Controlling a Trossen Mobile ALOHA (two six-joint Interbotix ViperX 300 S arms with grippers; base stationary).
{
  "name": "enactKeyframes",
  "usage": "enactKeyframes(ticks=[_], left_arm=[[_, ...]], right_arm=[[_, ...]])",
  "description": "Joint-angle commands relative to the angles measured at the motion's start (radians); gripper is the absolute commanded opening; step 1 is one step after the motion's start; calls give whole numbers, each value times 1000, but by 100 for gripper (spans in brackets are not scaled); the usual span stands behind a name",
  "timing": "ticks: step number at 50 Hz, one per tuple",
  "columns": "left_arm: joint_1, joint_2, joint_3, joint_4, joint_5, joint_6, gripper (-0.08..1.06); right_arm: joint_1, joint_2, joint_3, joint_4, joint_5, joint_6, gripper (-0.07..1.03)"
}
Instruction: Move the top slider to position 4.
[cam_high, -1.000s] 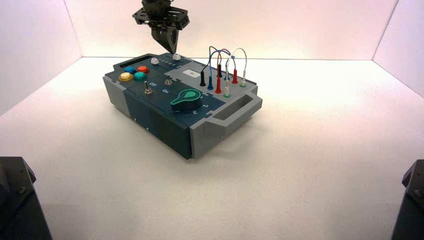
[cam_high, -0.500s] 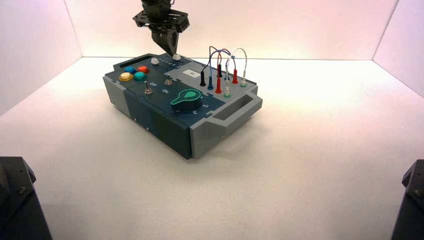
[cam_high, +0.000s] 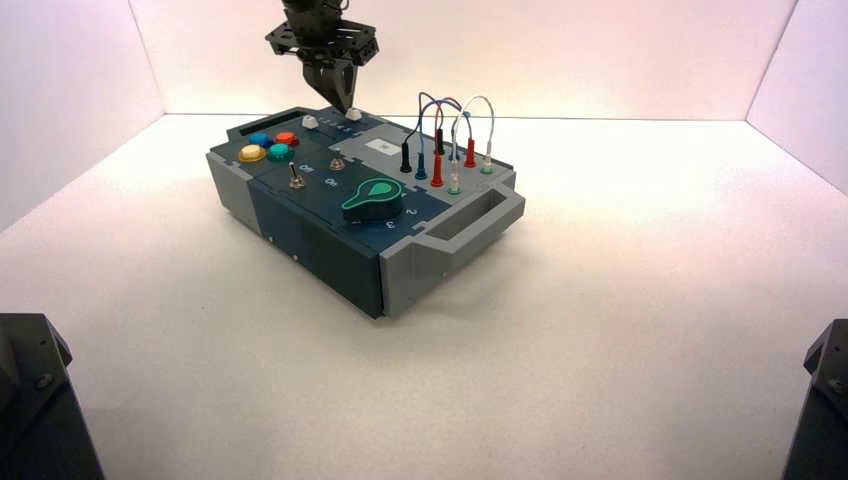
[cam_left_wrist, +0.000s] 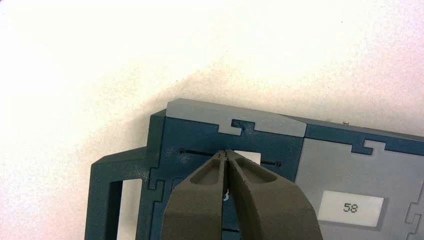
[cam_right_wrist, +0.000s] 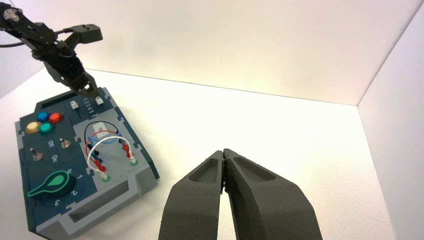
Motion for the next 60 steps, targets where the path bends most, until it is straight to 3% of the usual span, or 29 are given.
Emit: enactKeyframes(ticks=[1, 60], left_arm=[[-5, -28, -26, 0, -2, 6, -3], [-25, -21, -26, -2, 6, 6, -3]], right_arm=[[-3, 18, -21, 2, -12, 6, -2], [-5, 18, -21, 0, -12, 6, -2]])
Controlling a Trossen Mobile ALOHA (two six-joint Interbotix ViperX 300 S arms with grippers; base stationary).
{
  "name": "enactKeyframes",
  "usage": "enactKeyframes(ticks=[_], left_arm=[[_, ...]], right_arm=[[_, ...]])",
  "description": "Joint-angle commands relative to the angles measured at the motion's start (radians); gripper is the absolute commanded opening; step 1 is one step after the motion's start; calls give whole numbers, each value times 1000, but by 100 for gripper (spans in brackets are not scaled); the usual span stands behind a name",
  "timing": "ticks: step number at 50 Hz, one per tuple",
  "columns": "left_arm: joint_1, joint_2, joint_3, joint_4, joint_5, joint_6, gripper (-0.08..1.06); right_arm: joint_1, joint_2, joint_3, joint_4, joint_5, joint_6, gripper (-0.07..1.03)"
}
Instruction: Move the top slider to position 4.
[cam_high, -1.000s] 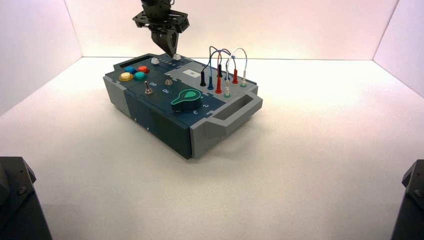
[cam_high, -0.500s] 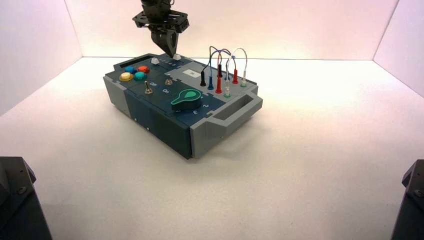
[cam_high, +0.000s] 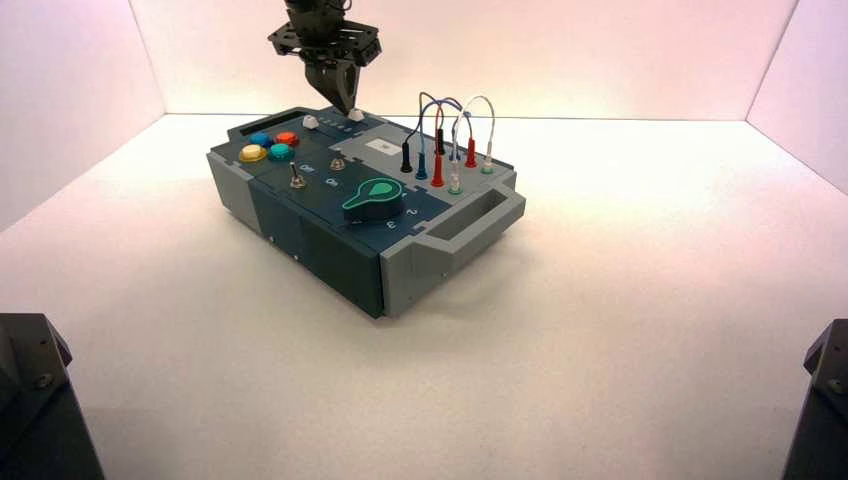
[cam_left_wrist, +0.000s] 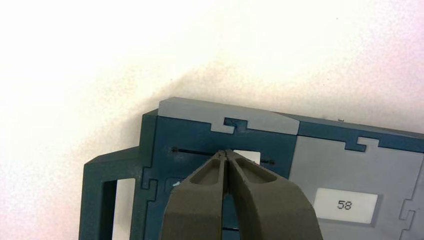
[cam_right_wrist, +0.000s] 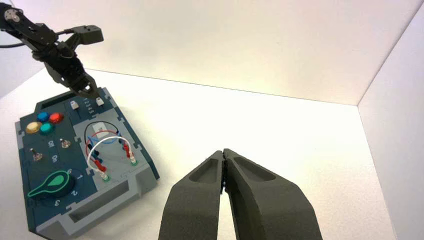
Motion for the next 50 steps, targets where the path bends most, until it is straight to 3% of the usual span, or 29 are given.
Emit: enactKeyframes(ticks=[1, 39, 50], left_arm=[[-14, -20, -28, -2, -3, 6, -3], [18, -15, -81, 3, -3, 15, -3], [17, -84, -92, 3, 58, 15, -3]], right_arm=[[-3, 18, -23, 2, -12, 5, -2], [-3, 18, -23, 0, -12, 5, -2], [-3, 18, -23, 2, -11, 6, -2]])
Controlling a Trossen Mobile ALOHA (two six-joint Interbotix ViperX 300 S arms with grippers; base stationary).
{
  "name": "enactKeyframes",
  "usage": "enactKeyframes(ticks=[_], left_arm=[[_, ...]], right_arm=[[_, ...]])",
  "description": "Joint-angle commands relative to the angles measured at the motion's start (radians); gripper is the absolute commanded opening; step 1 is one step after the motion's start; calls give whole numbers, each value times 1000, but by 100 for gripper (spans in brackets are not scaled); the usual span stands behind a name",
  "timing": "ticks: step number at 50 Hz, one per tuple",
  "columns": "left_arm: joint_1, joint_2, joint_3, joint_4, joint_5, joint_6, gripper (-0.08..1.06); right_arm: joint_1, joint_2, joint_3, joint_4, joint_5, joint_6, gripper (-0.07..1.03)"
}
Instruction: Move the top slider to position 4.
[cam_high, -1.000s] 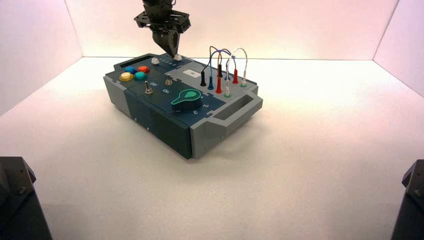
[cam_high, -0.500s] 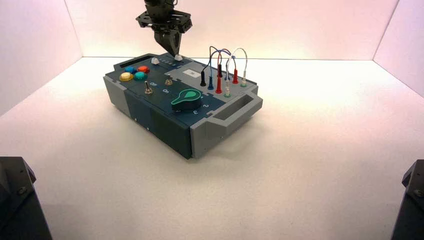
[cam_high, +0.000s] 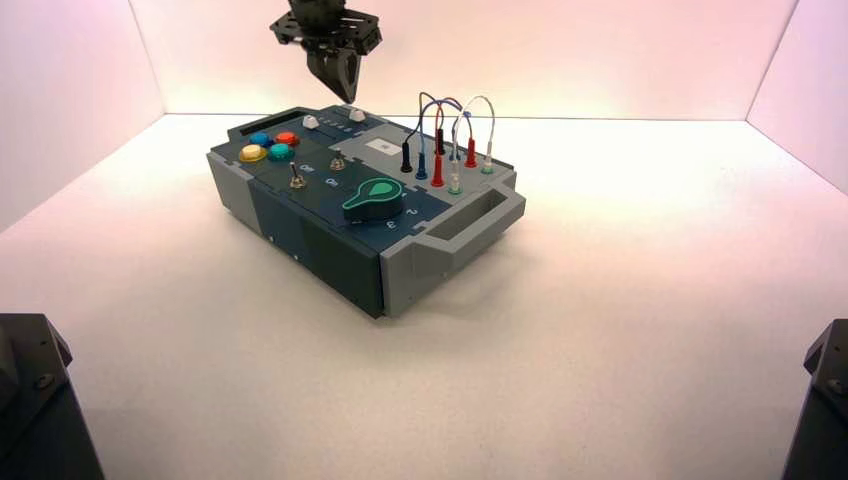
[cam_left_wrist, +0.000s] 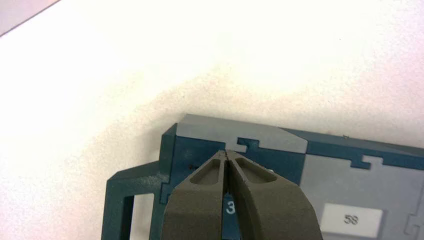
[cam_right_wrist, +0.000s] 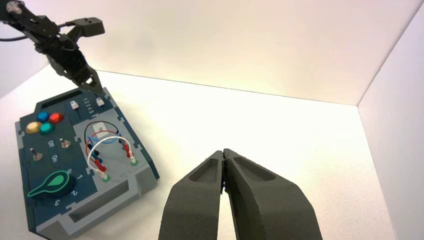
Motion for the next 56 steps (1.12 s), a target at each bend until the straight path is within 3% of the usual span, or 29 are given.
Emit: enactKeyframes(ticks=[1, 12, 32, 56], left_arm=[[3, -98, -26, 0, 29, 6, -3], [2, -215, 29, 0, 107, 2, -3], [-44, -290, 152, -5, 127, -5, -3], [-61, -282, 167, -5, 118, -9, -3]], right_arm=[[-3, 18, -23, 0, -11, 3, -2], [-3, 18, -23, 2, -5, 3, -2], [-3, 29, -26, 2, 2, 3, -2], [-3, 31, -26, 0, 2, 5, -2]])
